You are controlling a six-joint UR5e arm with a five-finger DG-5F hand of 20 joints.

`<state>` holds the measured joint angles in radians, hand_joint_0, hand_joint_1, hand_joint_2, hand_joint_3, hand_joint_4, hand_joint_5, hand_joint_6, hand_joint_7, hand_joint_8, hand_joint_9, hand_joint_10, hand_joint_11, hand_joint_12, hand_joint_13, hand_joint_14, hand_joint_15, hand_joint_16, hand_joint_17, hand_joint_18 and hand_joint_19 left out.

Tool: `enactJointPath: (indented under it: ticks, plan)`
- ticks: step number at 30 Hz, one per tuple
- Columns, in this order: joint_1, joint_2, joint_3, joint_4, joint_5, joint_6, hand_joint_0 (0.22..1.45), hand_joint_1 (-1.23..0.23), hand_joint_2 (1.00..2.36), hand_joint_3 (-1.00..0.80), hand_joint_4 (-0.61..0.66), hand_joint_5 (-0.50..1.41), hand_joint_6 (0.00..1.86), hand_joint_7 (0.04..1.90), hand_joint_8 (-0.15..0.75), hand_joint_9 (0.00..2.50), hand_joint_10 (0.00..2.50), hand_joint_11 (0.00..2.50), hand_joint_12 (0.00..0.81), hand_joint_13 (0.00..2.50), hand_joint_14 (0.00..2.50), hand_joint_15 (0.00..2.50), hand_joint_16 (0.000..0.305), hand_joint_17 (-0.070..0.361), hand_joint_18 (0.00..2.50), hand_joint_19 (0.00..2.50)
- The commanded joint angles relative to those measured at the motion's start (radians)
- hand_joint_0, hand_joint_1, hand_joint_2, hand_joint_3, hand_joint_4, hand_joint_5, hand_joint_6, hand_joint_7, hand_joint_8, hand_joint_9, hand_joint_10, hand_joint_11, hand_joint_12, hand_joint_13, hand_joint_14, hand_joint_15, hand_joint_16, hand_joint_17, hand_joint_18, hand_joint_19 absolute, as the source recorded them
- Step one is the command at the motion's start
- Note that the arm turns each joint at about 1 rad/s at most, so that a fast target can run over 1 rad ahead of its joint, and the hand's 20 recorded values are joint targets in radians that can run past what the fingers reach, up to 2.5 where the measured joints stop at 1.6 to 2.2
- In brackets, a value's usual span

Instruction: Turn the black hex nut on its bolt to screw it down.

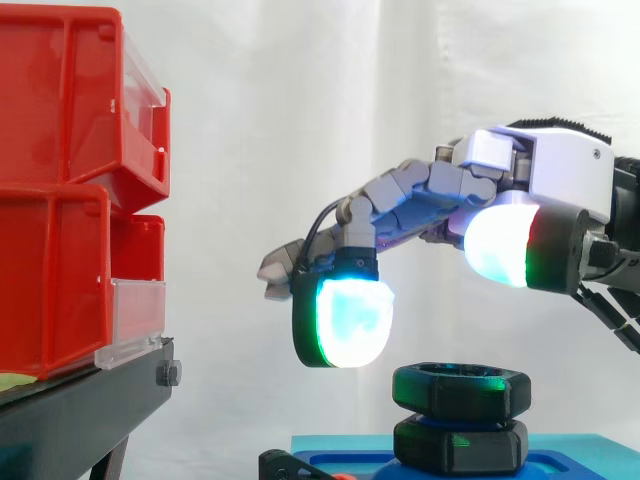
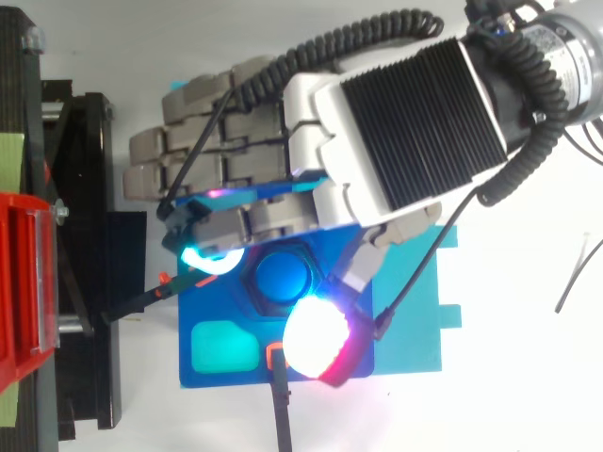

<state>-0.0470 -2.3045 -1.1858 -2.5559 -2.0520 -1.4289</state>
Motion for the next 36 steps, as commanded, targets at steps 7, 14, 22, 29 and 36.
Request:
enactJointPath:
  ticks: [7,14,22,29,36]
  plan:
    - [0.055,-0.001,0.000,0.002,0.067,-0.001,0.49,-0.25,1.00,-0.50,0.26,-0.16,0.78,0.91,0.316,0.60,0.01,0.16,0.393,0.61,0.00,0.15,0.056,0.126,0.63,0.29]
    - [0.068,-0.001,-0.002,-0.030,0.088,-0.001,0.49,-0.25,1.00,-0.50,0.26,-0.16,0.78,0.91,0.315,0.60,0.00,0.16,0.393,0.61,0.00,0.15,0.056,0.126,0.63,0.29]
    - [0.073,-0.001,-0.014,-0.046,0.087,-0.005,0.49,-0.25,1.00,-0.50,0.26,-0.16,0.78,0.93,0.315,0.60,0.00,0.16,0.393,0.61,0.00,0.15,0.056,0.126,0.63,0.30]
    - [0.072,-0.001,-0.035,-0.023,0.088,-0.010,0.49,-0.25,1.00,-0.50,0.26,-0.16,0.78,0.92,0.315,0.60,0.00,0.16,0.392,0.62,0.01,0.15,0.056,0.126,0.63,0.30]
    - [0.067,-0.001,-0.035,-0.021,0.087,-0.010,0.49,-0.25,1.00,-0.50,0.26,-0.16,0.78,0.93,0.315,0.59,0.00,0.16,0.392,0.62,0.01,0.15,0.056,0.126,0.63,0.30]
